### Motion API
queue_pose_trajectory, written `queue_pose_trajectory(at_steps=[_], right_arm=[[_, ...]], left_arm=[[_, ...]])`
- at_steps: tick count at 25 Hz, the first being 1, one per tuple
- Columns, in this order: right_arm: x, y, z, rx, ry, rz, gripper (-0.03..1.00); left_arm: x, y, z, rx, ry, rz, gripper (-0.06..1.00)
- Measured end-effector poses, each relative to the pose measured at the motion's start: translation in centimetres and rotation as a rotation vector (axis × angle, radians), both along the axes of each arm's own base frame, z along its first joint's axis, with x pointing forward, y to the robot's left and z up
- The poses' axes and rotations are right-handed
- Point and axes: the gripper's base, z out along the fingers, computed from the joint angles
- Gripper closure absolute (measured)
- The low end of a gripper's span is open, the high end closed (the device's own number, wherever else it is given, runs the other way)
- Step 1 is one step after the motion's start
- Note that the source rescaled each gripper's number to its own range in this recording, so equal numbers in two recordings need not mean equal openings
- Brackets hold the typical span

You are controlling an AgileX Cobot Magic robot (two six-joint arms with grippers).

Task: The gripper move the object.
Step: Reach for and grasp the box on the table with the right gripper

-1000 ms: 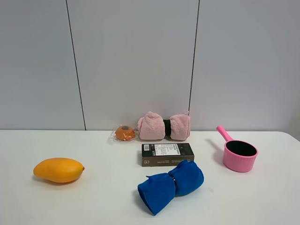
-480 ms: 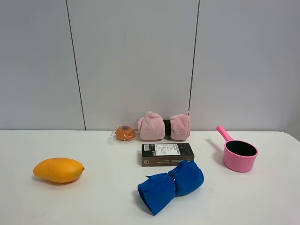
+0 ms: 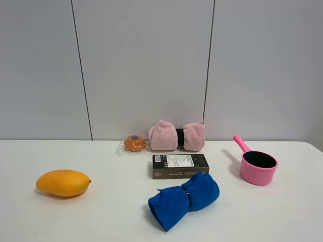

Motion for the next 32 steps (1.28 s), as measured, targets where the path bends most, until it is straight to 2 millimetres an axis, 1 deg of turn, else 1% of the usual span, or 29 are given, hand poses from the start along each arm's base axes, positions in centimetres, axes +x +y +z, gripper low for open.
queue_pose_trajectory(at_steps=[3, 7, 9, 11, 13, 14, 17, 19, 24, 27, 28, 29, 32], right_arm=[[1.2, 0.1, 1.2, 0.02, 0.059, 0.011, -0.02], [3.9, 0.0, 5.7, 0.023, 0.076, 0.008, -0.02], [6.0, -0.1, 8.4, 0.024, 0.071, 0.005, -0.02], [8.0, -0.1, 10.5, 0.025, 0.073, 0.003, -0.02], [10.6, -0.1, 11.8, 0.038, 0.103, 0.008, -0.02], [11.7, -0.1, 12.1, 0.053, 0.122, 0.014, -0.02], [15.7, 0.6, 12.2, 0.071, 0.209, 0.06, -0.02], [18.1, 1.9, 11.8, 0.05, 0.247, 0.136, -0.02], [23.7, 7.6, 11.0, -0.066, 0.287, 0.351, -0.02], [26.8, 10.8, 10.8, -0.209, 0.311, 0.475, -0.02], [27.8, 11.8, 10.3, -0.277, 0.348, 0.525, -0.02], [28.7, 12.6, 10.4, -0.343, 0.367, 0.563, -0.02], [31.7, 15.1, 9.2, -0.538, 0.47, 0.682, -0.02]], left_arm=[[0.0, 0.0, 0.0, 0.0, 0.0, 0.0, -0.06], [0.0, 0.0, 0.0, 0.0, 0.0, 0.0, -0.06], [0.0, 0.0, 0.0, 0.0, 0.0, 0.0, -0.06], [0.0, 0.0, 0.0, 0.0, 0.0, 0.0, -0.06], [0.0, 0.0, 0.0, 0.0, 0.0, 0.0, -0.06], [0.0, 0.0, 0.0, 0.0, 0.0, 0.0, -0.06], [0.0, 0.0, 0.0, 0.0, 0.0, 0.0, -0.06], [0.0, 0.0, 0.0, 0.0, 0.0, 0.0, -0.06], [0.0, 0.0, 0.0, 0.0, 0.0, 0.0, -0.06], [0.0, 0.0, 0.0, 0.0, 0.0, 0.0, -0.06], [0.0, 0.0, 0.0, 0.0, 0.0, 0.0, -0.06], [0.0, 0.0, 0.0, 0.0, 0.0, 0.0, -0.06], [0.0, 0.0, 0.0, 0.0, 0.0, 0.0, -0.06]])
